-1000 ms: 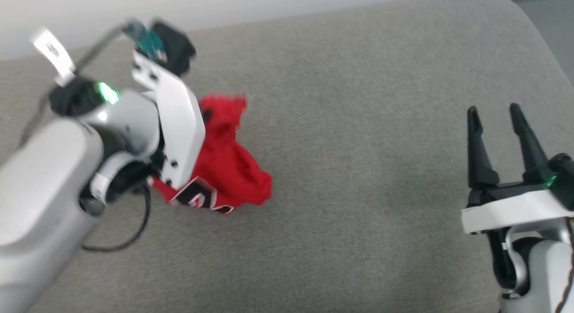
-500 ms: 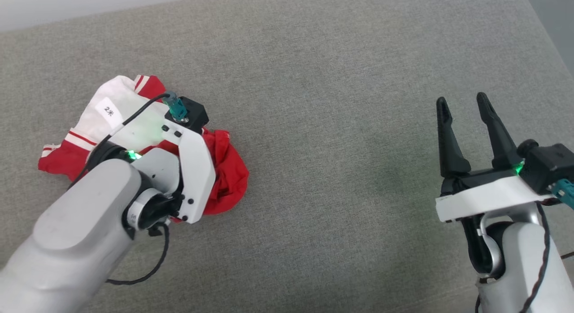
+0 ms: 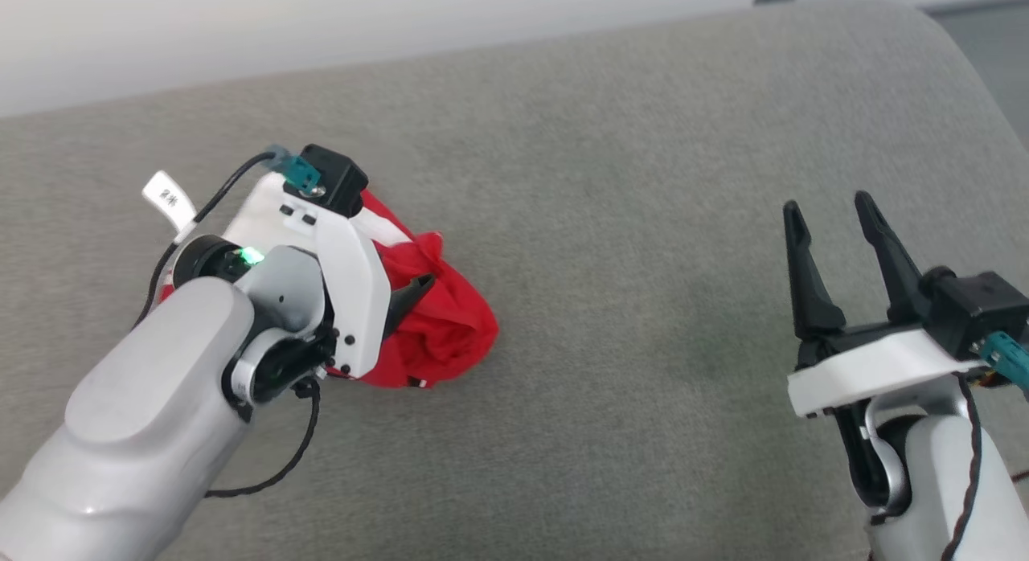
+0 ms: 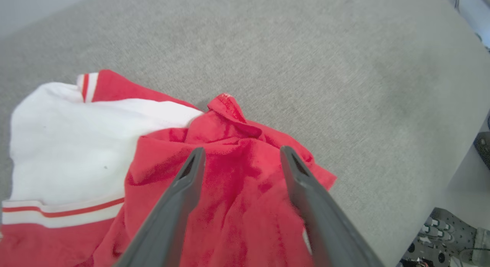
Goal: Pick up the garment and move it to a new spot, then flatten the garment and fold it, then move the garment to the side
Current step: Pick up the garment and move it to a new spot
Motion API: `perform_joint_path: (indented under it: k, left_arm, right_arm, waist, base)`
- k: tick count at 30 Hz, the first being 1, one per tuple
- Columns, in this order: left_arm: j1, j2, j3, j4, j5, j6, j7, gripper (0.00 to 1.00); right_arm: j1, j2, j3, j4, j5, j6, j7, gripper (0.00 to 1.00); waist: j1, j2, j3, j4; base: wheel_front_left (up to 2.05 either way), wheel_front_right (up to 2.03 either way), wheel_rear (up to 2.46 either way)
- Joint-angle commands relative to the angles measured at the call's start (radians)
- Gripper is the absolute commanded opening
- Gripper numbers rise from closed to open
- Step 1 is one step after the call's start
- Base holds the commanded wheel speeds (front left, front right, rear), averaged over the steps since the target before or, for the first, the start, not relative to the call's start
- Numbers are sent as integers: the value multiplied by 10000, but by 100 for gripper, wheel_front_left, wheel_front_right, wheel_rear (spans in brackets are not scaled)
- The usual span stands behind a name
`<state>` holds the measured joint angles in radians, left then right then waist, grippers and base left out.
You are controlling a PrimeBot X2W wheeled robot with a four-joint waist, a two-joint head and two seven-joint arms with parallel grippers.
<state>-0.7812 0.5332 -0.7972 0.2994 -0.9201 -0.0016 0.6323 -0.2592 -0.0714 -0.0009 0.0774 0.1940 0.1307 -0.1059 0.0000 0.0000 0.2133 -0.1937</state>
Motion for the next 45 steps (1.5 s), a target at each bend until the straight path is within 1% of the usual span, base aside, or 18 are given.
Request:
perform_joint_path:
  k: [1, 3, 8, 9, 14, 21, 25, 28, 32, 36, 38, 43, 45]
  left_arm:
    - [201, 11, 51, -103, -8, -55, -148, 100]
    - [418, 98, 217, -393, -72, -66, -586, 100]
    - [1008, 435, 600, -1064, 265, -19, -2012, 100]
    - [1302, 591, 818, -1197, 338, 71, -2633, 100]
    - [2206, 908, 1421, -1466, 465, 265, -4461, 100]
    - [3871, 1134, 2288, -1645, 457, 678, -7038, 100]
    - [4842, 1186, 2790, -1460, 190, 803, -8168, 100]
    - [5470, 1264, 3156, -1298, 53, 758, -8618, 100]
    - [6266, 1322, 3575, -1210, 126, 669, -8894, 100]
    - [6839, 1172, 4001, -1258, 146, 607, -8976, 100]
    - [7190, 1119, 4325, -1298, 277, 477, -8978, 100]
    - [7949, 615, 5519, -1215, 613, -20, -8982, 100]
    - [8134, 306, 6025, -1212, 840, -221, -8983, 100]
  right_arm:
    - [121, -36, -5, 17, -7, 0, 22, 100]
    - [251, -139, -93, -8, 20, 0, 63, 100]
    - [515, -296, -116, -54, 85, 0, 157, 100]
    - [597, -386, -100, -39, 81, 0, 150, 100]
    - [805, -540, -108, 36, 131, 0, 21, 100]
    - [1131, -711, -176, 160, 50, 0, -220, 100]
    - [1326, -770, -232, 253, 28, 0, -302, 100]
    - [1433, -797, -272, 324, 32, -1, -340, 100]
    - [1539, -741, -378, 371, 31, 0, -360, 100]
    - [1669, -718, -454, 373, 21, 0, -379, 100]
    - [1710, -710, -496, 384, 31, 0, -408, 100]
    - [1862, -681, -598, 437, 26, 0, -484, 100]
    - [1912, -686, -654, 476, 48, 0, -547, 100]
  waist:
    - [0, 0, -400, 372]
    - [0, 0, -654, 596]
    - [0, 0, -1117, 1034]
    - [0, 0, -1273, 1167]
    - [0, 0, -1580, 1393]
    - [0, 0, -1878, 1656]
    - [0, 0, -2021, 1805]
    - [0, 0, -2103, 1895]
    - [0, 0, -2187, 2023]
    - [0, 0, -2240, 2110]
    - [0, 0, -2267, 2159]
    - [0, 0, -2319, 2299]
    - [0, 0, -2347, 2342]
  base:
    - [0, 0, 0]
    - [0, 0, 0]
    - [0, 0, 0]
    - [0, 0, 0]
    - [0, 0, 0]
    - [0, 0, 0]
    - [0, 0, 0]
    - [0, 0, 0]
    - [0, 0, 0]
    - [0, 0, 0]
    - [0, 0, 0]
    - [0, 0, 0]
    - [0, 0, 0]
